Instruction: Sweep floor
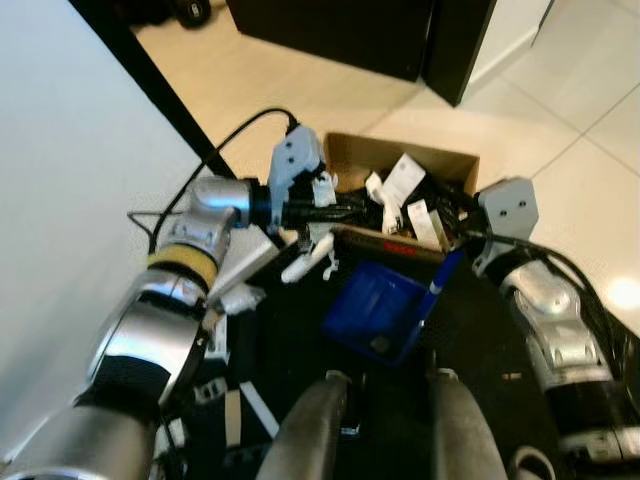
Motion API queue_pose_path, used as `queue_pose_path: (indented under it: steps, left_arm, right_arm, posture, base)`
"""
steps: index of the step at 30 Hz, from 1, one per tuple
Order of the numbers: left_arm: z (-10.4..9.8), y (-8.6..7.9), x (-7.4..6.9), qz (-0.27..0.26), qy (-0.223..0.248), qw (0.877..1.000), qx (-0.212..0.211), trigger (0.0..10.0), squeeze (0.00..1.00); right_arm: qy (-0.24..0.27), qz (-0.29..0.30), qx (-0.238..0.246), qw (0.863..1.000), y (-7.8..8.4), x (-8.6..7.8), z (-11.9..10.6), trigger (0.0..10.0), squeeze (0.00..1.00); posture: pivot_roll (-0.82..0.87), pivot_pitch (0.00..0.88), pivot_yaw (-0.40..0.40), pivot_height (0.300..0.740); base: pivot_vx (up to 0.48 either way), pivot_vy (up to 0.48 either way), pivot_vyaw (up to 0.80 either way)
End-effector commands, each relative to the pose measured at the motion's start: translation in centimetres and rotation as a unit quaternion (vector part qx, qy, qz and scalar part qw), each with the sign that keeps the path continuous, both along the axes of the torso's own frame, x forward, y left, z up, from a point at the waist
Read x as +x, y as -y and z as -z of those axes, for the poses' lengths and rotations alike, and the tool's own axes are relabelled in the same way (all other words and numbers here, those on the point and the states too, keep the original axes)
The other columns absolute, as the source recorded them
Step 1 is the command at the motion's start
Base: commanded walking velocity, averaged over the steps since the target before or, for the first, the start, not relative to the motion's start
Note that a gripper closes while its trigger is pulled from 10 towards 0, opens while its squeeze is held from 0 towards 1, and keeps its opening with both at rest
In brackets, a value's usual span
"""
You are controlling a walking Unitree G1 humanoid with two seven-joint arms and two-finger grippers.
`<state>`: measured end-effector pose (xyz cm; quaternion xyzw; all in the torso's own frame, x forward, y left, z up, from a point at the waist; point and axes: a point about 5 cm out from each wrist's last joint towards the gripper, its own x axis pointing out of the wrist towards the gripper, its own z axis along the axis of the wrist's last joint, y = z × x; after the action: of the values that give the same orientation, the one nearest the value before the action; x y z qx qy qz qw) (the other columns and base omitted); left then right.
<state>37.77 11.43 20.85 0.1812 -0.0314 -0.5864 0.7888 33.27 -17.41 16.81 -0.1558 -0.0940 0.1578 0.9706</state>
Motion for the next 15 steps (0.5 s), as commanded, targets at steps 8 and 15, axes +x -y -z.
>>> queue_pose_path:
  steps: [8, 15]
  left_arm:
    - [3.8, 2.5, -1.0, 0.008, -0.018, 0.999, 0.032, 10.0, 0.0]
    - [4.7, 5.8, -2.1, 0.07, -0.048, 0.996, 0.001, 10.0, 0.0]
  right_arm:
    - [-0.017, 0.024, -0.044, 0.999, 1.3, -0.4, 1.6, 10.0, 0.0]
    - [-0.029, 0.023, -0.034, 0.999, 1.2, -1.2, 2.8, 10.0, 0.0]
  posture:
    - [-0.05, 0.453, 0.134, 0.74]
    - [-0.05, 0.453, 0.149, 0.74]
  base:
    - [0.0, 0.0, 0.0]
    - [0.0, 0.0, 0.0]
